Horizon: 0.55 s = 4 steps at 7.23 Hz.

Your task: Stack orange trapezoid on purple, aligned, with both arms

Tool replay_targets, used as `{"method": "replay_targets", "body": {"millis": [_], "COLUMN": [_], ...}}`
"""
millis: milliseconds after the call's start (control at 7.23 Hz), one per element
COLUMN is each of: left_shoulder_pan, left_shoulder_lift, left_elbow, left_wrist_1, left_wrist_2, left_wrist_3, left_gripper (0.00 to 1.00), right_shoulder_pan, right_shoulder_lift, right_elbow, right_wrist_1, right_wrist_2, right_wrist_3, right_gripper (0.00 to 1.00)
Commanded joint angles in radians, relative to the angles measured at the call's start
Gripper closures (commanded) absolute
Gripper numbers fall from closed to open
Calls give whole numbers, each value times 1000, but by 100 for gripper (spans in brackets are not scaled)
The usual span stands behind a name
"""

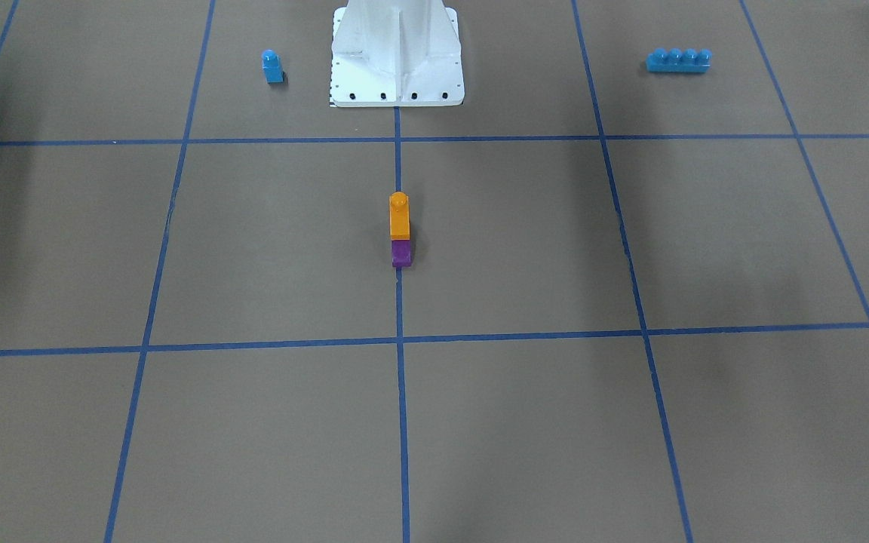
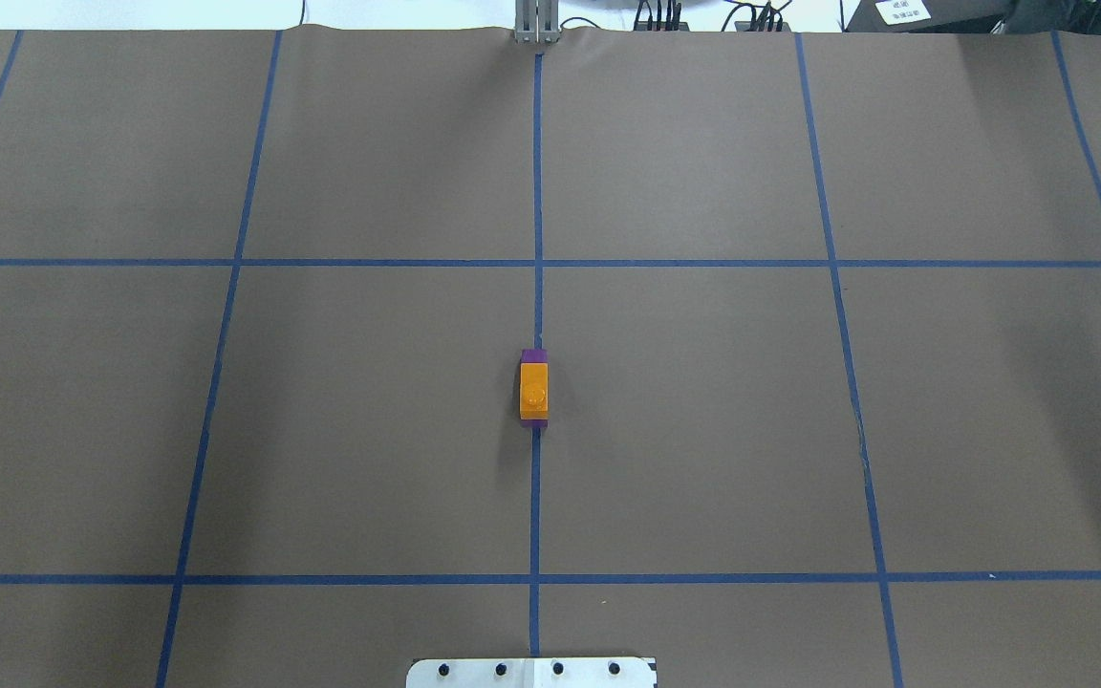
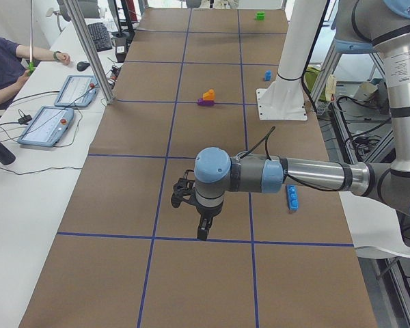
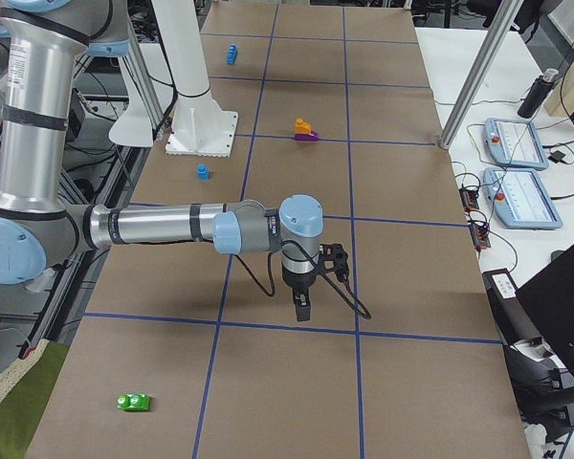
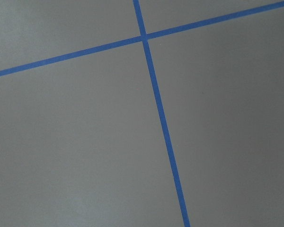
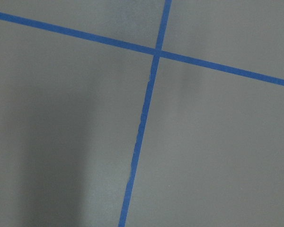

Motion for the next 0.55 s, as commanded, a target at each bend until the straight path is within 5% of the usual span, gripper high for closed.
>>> {"method": "replay_targets", "body": {"millis": [0, 415], "left_shoulder_pan": [0, 0], "left_shoulder_lift": [1, 1], "left_elbow": [2, 7], "left_wrist_1": [1, 1], "left_wrist_2": [0, 0], "left_wrist_3": [0, 0], "left_gripper": [0, 0], "right_shoulder_pan": [0, 0], "right_shoulder_lift": [-2, -2], "right_elbow": [-1, -1], "right_wrist_1": [1, 1], "right_wrist_2": [0, 1], "right_wrist_3": [0, -1], "right_gripper": [0, 0]}}
